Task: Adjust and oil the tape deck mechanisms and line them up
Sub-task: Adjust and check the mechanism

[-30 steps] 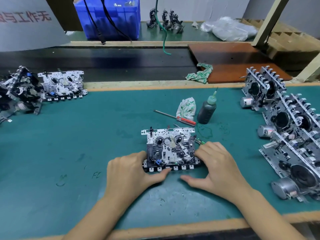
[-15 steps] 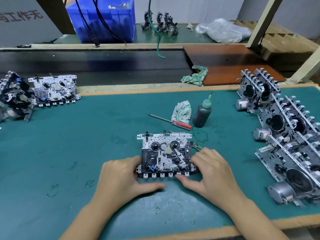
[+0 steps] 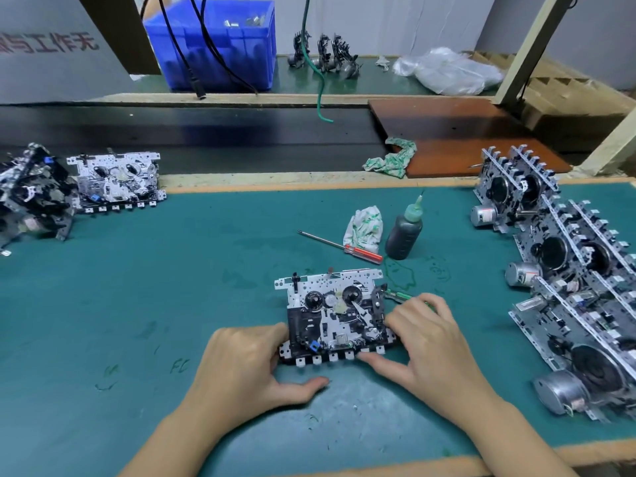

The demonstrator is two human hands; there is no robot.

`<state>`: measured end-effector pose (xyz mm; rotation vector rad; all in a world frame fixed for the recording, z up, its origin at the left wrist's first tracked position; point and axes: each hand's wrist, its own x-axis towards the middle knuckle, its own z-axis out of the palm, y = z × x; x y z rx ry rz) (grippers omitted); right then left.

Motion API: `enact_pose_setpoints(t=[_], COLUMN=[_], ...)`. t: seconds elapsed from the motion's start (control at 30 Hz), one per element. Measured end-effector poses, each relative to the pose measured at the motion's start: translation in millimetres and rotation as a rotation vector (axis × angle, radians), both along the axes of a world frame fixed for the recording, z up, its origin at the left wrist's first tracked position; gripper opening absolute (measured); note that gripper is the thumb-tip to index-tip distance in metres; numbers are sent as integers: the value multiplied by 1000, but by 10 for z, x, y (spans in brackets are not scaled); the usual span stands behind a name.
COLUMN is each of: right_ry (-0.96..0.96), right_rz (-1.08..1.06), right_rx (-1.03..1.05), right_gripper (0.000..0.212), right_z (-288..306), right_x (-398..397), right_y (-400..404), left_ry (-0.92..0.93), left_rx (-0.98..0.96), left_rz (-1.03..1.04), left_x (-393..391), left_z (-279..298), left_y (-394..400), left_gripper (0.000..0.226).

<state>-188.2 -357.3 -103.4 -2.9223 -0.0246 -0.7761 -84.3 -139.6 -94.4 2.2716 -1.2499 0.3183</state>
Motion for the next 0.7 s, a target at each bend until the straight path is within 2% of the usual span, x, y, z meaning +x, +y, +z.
enact_pose_setpoints(t=[0.1, 0.23, 0.43, 0.7], right_ry=[-11, 18, -1, 3], right_rz=[4, 56, 44, 56], right_rx=[20, 137, 104, 160], right_gripper=[52, 55, 50, 53], right_z=[-3, -1, -2, -21], right_x=[5, -1, -20, 21], right_y=[11, 5, 23, 39], left_ry=[-60, -127, -64, -63], left_rx=[2, -30, 5, 6], left_rz=[49, 97, 47, 275], left_x=[-5, -5, -2, -80], left_z=[-6, -47, -3, -15], left_y=[-13, -20, -13, -98], left_gripper=[50, 62, 66, 65])
